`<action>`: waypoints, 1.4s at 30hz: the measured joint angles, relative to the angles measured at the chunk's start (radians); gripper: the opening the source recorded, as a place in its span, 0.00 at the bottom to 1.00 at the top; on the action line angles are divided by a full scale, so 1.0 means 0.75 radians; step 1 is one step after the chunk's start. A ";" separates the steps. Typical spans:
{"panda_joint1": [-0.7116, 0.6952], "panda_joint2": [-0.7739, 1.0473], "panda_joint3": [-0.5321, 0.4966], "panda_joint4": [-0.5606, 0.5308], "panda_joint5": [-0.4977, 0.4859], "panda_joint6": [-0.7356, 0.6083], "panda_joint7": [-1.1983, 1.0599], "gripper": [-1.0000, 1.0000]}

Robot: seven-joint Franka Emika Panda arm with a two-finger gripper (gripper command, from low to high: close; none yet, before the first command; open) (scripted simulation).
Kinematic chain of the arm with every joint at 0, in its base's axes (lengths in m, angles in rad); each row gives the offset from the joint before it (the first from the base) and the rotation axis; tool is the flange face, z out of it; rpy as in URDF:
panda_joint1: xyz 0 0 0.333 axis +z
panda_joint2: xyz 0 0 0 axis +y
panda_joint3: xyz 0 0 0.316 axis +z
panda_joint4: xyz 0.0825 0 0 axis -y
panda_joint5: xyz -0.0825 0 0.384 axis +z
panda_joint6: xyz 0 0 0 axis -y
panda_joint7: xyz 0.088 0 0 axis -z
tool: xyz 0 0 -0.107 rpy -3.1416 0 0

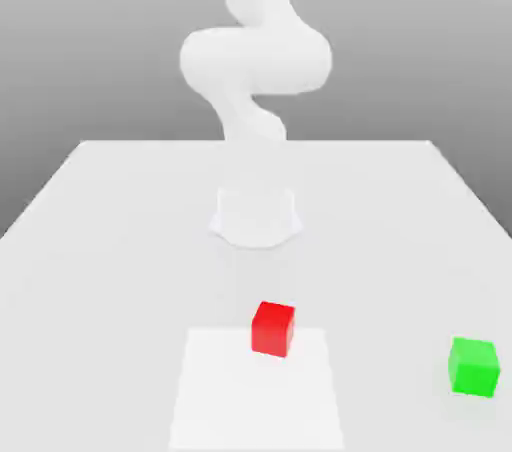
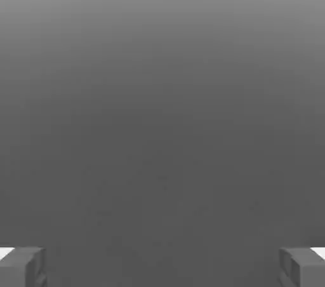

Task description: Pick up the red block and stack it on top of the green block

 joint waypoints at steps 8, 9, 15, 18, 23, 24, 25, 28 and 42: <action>-0.031 0.314 0.077 -0.331 0.024 0.251 0.160 0.50; -0.034 0.354 0.085 -0.373 0.027 0.283 0.180 0.50; -0.046 0.623 0.135 -0.647 0.049 0.492 0.316 0.50; -0.064 0.872 0.158 -0.733 0.029 0.681 0.394 0.50; 0.000 1.159 0.059 -0.721 -0.105 0.917 0.505 0.50; 0.023 1.204 0.034 -0.716 -0.117 0.955 0.514 0.00; 0.023 1.204 0.034 -0.716 -0.117 0.955 0.514 0.00; 0.022 1.204 0.034 -0.716 -0.119 0.957 0.516 0.00; 0.114 0.898 0.130 -0.653 -0.003 0.581 0.443 0.00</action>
